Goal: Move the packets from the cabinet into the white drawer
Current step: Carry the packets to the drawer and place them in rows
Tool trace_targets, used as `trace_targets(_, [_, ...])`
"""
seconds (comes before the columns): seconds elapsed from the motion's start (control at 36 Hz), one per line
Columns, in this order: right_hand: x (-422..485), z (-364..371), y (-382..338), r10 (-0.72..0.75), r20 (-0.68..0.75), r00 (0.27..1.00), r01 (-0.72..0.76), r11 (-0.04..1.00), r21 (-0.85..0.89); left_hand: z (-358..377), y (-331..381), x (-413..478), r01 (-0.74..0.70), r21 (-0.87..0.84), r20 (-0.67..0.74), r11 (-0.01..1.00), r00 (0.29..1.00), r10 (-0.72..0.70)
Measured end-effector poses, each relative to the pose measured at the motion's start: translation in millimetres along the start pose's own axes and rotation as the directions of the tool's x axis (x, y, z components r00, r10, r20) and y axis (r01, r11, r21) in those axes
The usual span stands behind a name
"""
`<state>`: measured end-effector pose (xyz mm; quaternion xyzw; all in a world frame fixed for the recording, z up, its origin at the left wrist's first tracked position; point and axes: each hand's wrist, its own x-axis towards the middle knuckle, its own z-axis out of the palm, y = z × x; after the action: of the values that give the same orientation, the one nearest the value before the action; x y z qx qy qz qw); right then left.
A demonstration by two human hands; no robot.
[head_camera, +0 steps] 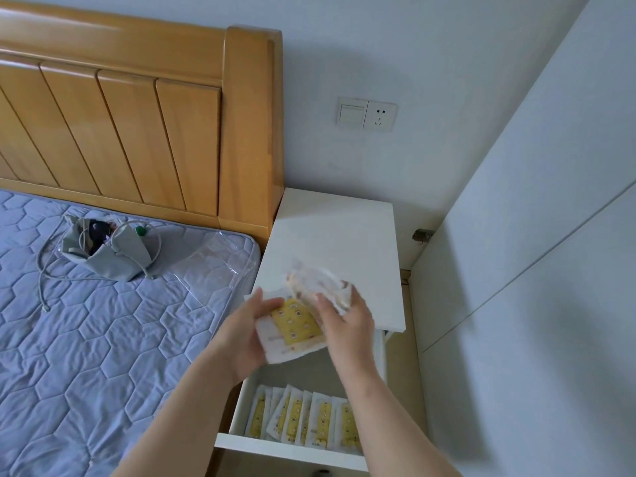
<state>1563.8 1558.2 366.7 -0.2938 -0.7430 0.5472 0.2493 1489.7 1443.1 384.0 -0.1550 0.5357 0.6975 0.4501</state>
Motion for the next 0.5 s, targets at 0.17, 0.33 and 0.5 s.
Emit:
trace_targets(0.17, [-9, 3, -2, -0.101, 0.338, 0.936, 0.161, 0.975, -0.154, -3, 12, 2, 0.152, -0.279, 0.314, 0.948, 0.948, -0.059])
trace_targets(0.33, [1, -4, -5, -0.008, 0.619, 0.786, 0.155, 0.971, -0.184, -17, 9, 9, 0.120, -0.221, 0.174, 0.968, 0.981, -0.082])
trace_targets(0.5, [5, -2, -8, 0.155, 0.485, 0.861, -0.257, 0.955, 0.150, -22, -3, 22, 0.087, -0.141, 0.092, 0.986, 0.993, -0.074])
